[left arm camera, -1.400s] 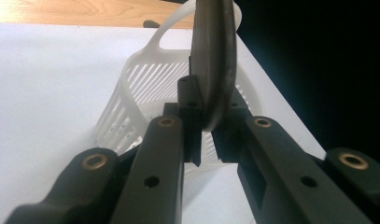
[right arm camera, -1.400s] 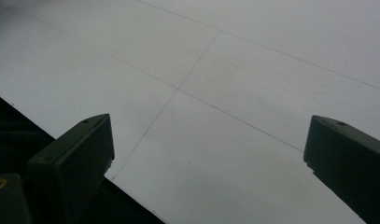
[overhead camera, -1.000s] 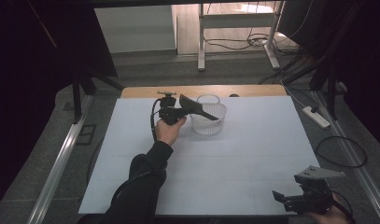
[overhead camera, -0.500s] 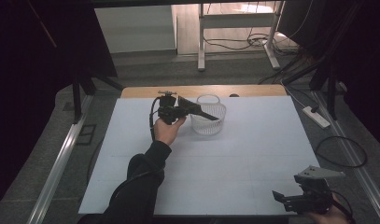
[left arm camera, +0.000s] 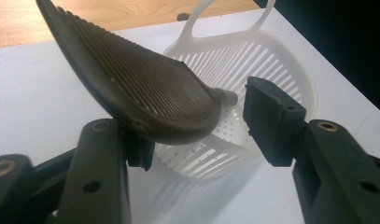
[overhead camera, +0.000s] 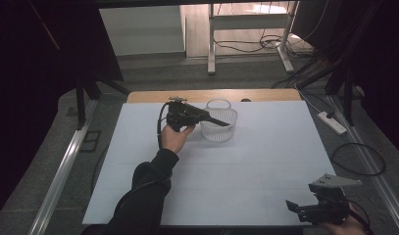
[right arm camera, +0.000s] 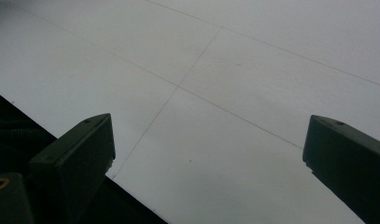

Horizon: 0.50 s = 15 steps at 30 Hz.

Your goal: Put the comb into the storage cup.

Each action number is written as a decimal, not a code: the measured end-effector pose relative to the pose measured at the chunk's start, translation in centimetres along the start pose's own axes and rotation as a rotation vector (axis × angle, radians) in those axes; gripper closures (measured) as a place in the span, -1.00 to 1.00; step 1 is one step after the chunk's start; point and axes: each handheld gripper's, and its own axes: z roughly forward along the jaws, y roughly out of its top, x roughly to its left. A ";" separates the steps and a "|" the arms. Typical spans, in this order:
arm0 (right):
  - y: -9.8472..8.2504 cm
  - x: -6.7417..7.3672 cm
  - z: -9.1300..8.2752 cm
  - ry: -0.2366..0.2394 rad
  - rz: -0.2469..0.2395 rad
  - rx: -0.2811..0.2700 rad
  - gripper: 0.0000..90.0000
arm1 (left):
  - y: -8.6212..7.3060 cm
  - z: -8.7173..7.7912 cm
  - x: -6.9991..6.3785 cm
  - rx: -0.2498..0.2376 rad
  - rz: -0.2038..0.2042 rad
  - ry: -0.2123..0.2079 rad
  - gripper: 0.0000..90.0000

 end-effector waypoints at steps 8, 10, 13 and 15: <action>0.0 0.0 0.0 0.000 -0.001 0.002 -0.94 | 0.1 -0.1 -0.2 0.000 0.042 0.019 -0.14; 0.0 0.0 0.0 0.000 -0.002 0.002 -0.94 | 0.1 -0.1 -0.2 0.001 0.052 0.022 -0.18; 0.0 0.0 0.0 0.000 -0.002 0.002 -0.94 | 0.0 -0.1 -0.2 0.006 0.064 0.028 -0.23; 0.0 0.0 0.0 0.000 -0.002 0.002 -0.94 | 0.0 -0.1 -0.2 0.010 0.069 0.031 -0.27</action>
